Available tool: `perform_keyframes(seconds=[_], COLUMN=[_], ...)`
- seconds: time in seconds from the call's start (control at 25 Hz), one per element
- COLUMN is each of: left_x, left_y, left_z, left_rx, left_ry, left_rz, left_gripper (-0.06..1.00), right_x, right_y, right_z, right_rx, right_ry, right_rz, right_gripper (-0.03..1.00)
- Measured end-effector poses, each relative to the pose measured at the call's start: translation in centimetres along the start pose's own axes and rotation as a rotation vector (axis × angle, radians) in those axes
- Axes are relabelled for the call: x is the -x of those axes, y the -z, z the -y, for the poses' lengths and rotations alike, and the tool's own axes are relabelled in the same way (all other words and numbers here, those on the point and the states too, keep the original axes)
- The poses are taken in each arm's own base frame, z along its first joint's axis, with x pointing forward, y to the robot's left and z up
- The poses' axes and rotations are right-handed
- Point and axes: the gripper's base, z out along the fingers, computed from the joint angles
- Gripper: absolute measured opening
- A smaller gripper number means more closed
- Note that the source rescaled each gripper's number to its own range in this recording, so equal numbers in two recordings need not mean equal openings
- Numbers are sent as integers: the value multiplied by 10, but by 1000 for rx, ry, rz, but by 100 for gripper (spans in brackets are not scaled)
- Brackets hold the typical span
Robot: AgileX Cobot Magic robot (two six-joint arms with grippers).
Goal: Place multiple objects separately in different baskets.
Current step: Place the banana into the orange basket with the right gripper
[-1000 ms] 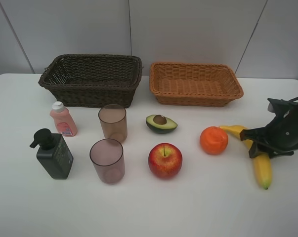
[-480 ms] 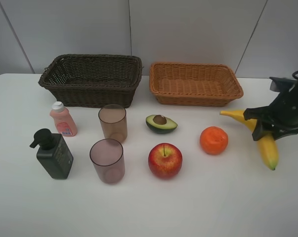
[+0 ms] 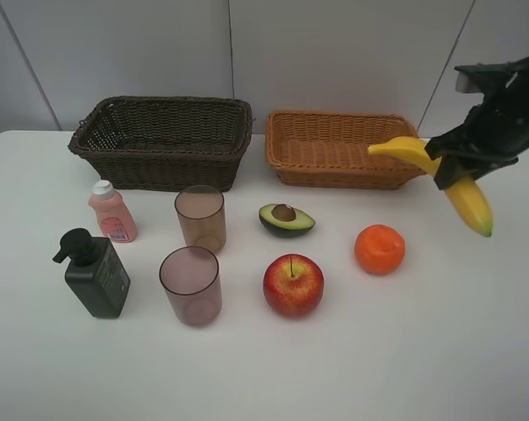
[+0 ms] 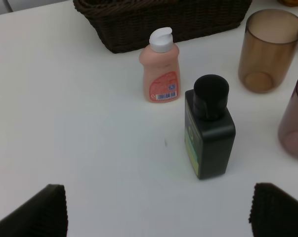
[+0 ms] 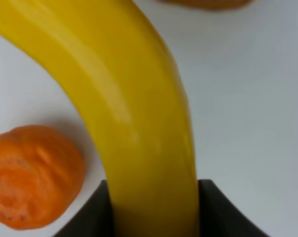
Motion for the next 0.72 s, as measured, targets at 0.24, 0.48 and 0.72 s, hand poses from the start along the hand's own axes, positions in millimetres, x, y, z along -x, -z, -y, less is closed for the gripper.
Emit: perform_keyframes(seconds=[0.24,0.48,0.72], left_x=[0,0,0], left_y=[0,0,0], left_z=[0,0,0], left_rx=[0,0,0], left_ry=[0,0,0], left_rz=[0,0,0], left_gripper=[98,98,98], right_x=[35,69,101], right_y=[21,11,-12], right_z=[0,9,20], right_rx=[-40,-69,-87], right_ry=[192,243,295], right_rz=[120,179,208], right_gripper=[0,0,0])
